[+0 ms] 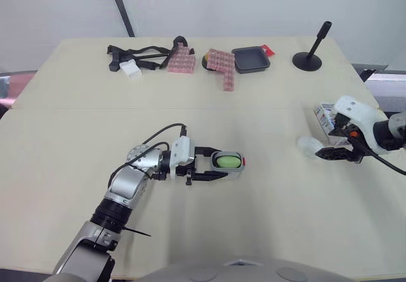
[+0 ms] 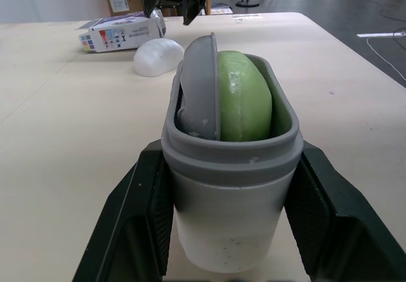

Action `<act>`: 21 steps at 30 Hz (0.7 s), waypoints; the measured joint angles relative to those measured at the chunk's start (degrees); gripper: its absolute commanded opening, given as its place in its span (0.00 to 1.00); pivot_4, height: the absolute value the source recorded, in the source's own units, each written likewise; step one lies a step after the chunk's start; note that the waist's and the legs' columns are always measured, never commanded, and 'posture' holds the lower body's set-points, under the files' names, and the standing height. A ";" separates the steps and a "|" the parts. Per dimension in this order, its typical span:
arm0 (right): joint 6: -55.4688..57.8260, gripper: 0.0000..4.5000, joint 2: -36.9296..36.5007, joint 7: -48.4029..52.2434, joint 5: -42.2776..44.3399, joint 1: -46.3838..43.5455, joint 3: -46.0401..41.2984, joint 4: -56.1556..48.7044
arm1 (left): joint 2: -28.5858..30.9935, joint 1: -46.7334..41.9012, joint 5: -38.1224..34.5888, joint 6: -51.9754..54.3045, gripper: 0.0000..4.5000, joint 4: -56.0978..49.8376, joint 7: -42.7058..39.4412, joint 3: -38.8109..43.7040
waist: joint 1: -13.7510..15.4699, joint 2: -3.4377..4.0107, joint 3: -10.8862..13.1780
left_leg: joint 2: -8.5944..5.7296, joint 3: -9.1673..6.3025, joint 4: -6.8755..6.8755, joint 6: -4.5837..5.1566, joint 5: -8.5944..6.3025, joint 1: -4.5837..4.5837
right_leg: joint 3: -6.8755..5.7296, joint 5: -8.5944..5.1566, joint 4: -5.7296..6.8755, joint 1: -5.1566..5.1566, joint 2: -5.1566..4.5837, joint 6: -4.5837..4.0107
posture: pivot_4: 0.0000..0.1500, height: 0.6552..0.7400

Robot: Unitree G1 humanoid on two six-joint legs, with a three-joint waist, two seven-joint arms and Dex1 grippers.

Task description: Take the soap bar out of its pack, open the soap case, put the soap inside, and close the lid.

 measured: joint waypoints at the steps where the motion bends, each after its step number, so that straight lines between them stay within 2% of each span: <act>1: 0.01 1.00 0.83 0.08 -0.46 -0.99 0.61 0.69 | 0.01 0.00 0.01 -0.02 0.42 0.00 0.06 0.00 | -0.03 0.00 0.00 | 0.00 0.01 0.01 0.00 0.00 0.00 | 0.01 0.00 0.02 0.00 0.00 0.00 | 1.00 1.00; 12: -1.88 1.00 5.85 1.19 -5.91 -3.92 6.52 5.60 | -0.11 0.01 0.16 -0.26 0.42 -0.01 0.60 -0.28 | 0.12 0.00 0.00 | 0.02 0.08 0.07 -0.03 0.02 -0.01 | 0.03 0.01 0.12 -0.03 0.00 0.01 | 1.00 1.00; 21: -3.19 1.00 7.98 1.96 -8.40 -4.40 6.57 7.60 | -0.10 0.05 0.21 -0.26 0.42 -0.06 0.85 -0.32 | 0.10 0.00 0.00 | 0.02 0.09 0.09 -0.04 0.02 -0.01 | 0.04 0.02 0.17 -0.04 0.00 0.03 | 1.00 1.00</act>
